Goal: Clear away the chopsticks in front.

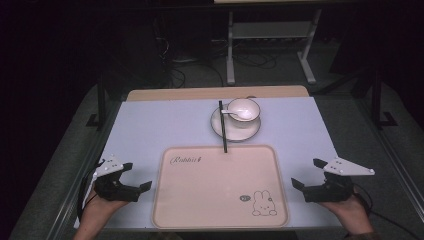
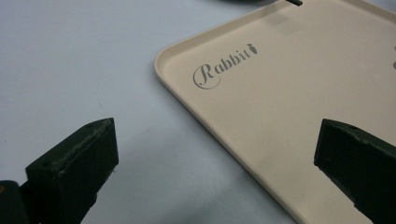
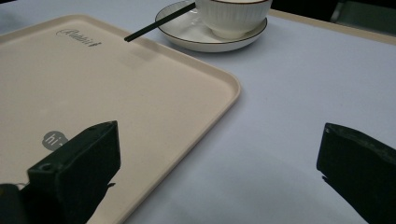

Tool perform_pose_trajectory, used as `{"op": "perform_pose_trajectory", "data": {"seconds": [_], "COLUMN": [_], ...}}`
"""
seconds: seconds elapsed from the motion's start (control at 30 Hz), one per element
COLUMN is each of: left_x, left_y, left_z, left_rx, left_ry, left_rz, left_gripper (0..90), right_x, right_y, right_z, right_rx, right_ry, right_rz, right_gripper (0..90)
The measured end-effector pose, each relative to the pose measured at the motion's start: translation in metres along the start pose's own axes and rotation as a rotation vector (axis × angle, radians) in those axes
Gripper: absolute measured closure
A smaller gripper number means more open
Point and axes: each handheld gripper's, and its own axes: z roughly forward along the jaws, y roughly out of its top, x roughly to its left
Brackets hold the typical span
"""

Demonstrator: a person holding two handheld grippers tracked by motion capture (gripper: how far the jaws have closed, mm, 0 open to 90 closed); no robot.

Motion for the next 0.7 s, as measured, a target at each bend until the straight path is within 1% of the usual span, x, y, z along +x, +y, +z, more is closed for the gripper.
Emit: {"op": "perform_pose_trajectory", "data": {"seconds": [0.23,0.3,0.33,0.37,0.5,0.57,0.6,0.7], "left_x": [0.001,0.001,0.001,0.001,0.000,0.000,-0.001,-0.002], "left_y": [0.005,0.006,0.008,0.008,0.017,0.018,0.021,0.024], "left_z": [0.007,0.007,0.009,0.009,0.017,0.018,0.022,0.025], "left_rx": [0.014,0.015,0.015,0.015,0.005,0.005,0.006,0.008], "left_ry": [0.009,0.010,0.009,0.009,-0.003,-0.001,-0.002,-0.005], "left_rz": [0.019,0.019,0.025,0.025,0.030,0.036,0.039,0.046], "left_gripper": [0.0,0.0,0.0,0.0,0.0,0.0,0.0,0.0], "right_x": [-0.002,-0.002,-0.002,-0.002,-0.001,0.000,0.000,0.001], "right_y": [-0.001,0.000,0.000,0.000,0.001,0.002,0.002,0.002], "right_z": [0.001,0.001,0.002,0.002,0.003,0.004,0.004,0.004], "right_rx": [-0.003,-0.002,-0.001,-0.001,-0.002,0.001,0.000,-0.003], "right_ry": [0.002,0.004,0.005,0.005,0.011,0.013,0.013,0.014], "right_rz": [0.004,0.003,0.003,0.003,0.003,0.000,-0.001,0.001], "right_gripper": [0.0,0.0,0.0,0.0,0.0,0.0,0.0,0.0]}}
